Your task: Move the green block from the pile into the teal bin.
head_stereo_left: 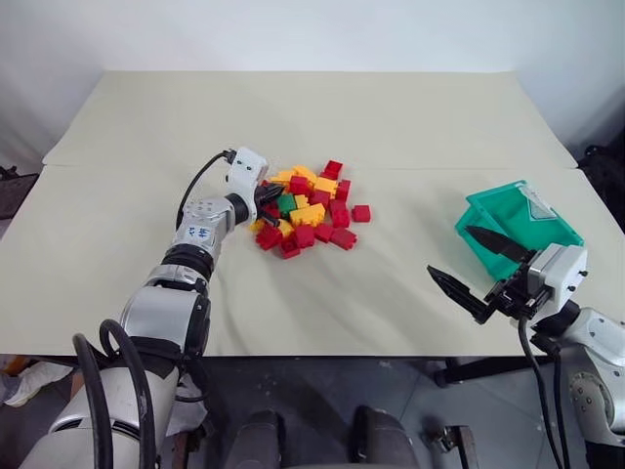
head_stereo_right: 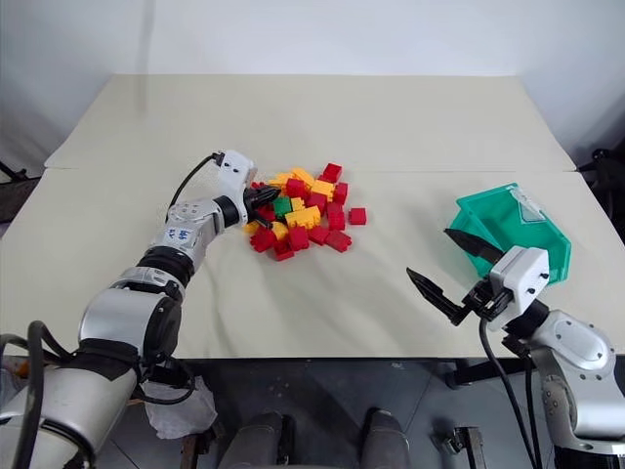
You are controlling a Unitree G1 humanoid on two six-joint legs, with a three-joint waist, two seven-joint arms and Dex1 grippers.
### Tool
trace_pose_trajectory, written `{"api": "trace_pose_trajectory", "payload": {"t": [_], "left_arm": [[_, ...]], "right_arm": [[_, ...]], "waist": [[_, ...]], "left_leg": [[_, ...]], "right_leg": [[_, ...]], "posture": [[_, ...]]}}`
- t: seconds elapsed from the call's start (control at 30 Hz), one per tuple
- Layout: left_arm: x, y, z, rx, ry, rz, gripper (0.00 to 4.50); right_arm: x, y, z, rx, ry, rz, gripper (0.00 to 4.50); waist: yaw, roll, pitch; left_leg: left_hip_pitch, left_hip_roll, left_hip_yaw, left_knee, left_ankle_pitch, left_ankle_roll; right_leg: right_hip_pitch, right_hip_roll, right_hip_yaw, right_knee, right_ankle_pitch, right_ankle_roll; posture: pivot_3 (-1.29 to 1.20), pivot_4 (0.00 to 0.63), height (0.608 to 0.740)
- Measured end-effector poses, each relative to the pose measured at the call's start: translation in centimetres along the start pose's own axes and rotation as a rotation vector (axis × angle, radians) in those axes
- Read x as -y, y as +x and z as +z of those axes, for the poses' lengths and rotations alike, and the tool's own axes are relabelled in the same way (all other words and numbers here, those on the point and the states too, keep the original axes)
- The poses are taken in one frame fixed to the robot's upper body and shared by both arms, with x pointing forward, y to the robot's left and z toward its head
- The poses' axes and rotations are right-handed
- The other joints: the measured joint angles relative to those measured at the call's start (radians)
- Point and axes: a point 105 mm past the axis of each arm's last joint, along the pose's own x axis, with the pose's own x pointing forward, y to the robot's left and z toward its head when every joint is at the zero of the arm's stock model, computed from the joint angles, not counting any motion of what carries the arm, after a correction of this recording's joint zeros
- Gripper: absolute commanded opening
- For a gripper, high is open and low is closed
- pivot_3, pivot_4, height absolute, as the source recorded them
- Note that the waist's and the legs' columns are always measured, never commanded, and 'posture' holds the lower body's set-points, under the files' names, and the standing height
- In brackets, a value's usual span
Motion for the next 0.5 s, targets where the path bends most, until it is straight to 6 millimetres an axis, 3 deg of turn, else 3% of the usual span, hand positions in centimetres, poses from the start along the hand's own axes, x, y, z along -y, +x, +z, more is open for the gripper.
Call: {"api": "trace_pose_trajectory", "payload": {"t": [0.3,0.4,0.5], "left_arm": [[3.4,-0.4,0.0,-0.024,0.104,-0.315,0.05],[5.1,-1.4,-0.8,-0.058,0.146,-0.490,0.05],[5.3,-3.1,-1.0,-0.087,0.203,-0.609,0.05]], "right_arm": [[-0.5,0.6,0.0,0.010,0.010,0.026,4.50],[-0.4,0.7,0.0,0.012,0.010,0.028,4.50],[-0.4,0.9,0.2,0.018,0.008,0.033,4.50]], "waist": [[0.000,0.000,0.000],[-0.001,0.000,0.000],[-0.002,0.001,-0.001]], "left_leg": [[0.000,0.000,0.000,0.000,0.000,0.000],[0.000,0.000,0.000,0.000,0.000,0.000],[0.001,0.000,0.000,0.000,0.000,0.000]], "right_leg": [[0.000,0.000,0.000,0.000,0.000,0.000],[0.000,0.000,0.000,0.000,0.000,0.000],[0.000,0.000,0.000,0.001,0.000,0.000]], "posture": [[0.00,0.150,0.740],[0.00,0.150,0.740],[0.00,0.150,0.740]]}}
